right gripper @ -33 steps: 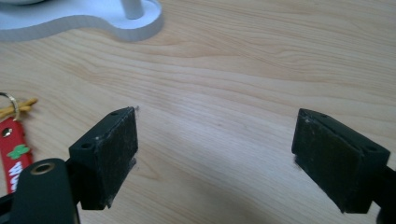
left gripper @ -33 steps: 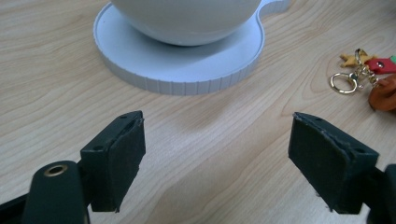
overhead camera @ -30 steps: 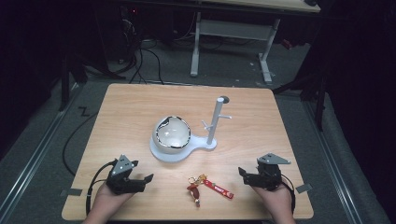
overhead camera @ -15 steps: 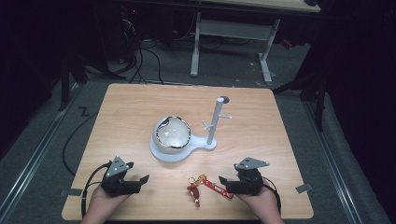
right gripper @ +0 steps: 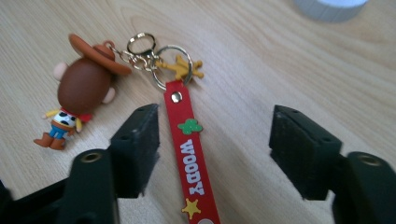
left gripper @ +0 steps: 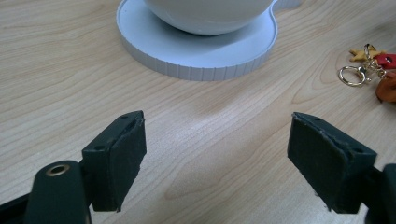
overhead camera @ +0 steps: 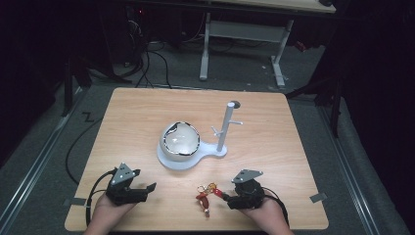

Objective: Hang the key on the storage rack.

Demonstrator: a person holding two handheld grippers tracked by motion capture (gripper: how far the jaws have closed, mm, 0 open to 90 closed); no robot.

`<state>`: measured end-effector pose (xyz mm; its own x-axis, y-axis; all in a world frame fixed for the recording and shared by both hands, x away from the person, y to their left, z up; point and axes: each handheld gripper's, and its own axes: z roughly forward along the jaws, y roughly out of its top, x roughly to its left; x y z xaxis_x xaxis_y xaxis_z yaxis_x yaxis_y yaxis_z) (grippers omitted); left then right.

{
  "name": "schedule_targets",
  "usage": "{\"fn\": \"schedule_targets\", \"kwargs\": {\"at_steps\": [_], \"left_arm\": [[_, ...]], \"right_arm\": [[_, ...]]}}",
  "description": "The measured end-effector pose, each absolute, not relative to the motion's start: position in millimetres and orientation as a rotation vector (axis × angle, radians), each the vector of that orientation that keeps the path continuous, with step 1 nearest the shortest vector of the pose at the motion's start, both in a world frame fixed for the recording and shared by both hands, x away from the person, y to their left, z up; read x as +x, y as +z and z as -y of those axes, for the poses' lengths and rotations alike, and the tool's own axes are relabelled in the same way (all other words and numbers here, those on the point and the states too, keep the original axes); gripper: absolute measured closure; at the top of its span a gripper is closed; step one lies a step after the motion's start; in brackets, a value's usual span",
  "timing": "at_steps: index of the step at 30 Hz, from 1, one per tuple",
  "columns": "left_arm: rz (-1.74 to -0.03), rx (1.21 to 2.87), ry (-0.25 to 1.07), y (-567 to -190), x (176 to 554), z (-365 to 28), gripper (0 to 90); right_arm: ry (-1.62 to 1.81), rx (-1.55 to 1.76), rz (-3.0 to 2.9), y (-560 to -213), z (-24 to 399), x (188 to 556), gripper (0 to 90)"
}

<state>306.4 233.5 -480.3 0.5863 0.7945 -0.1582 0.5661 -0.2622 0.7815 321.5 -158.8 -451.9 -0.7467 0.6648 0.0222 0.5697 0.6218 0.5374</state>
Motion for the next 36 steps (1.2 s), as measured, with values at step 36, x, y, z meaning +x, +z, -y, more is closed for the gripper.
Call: {"fn": "schedule_targets", "kwargs": {"at_steps": [36], "left_arm": [[-1.045,1.983,0.304,-480,307,-229,25.4]], "right_arm": [[-0.064,0.713,-3.076,-446,86,363,57.5]]}}
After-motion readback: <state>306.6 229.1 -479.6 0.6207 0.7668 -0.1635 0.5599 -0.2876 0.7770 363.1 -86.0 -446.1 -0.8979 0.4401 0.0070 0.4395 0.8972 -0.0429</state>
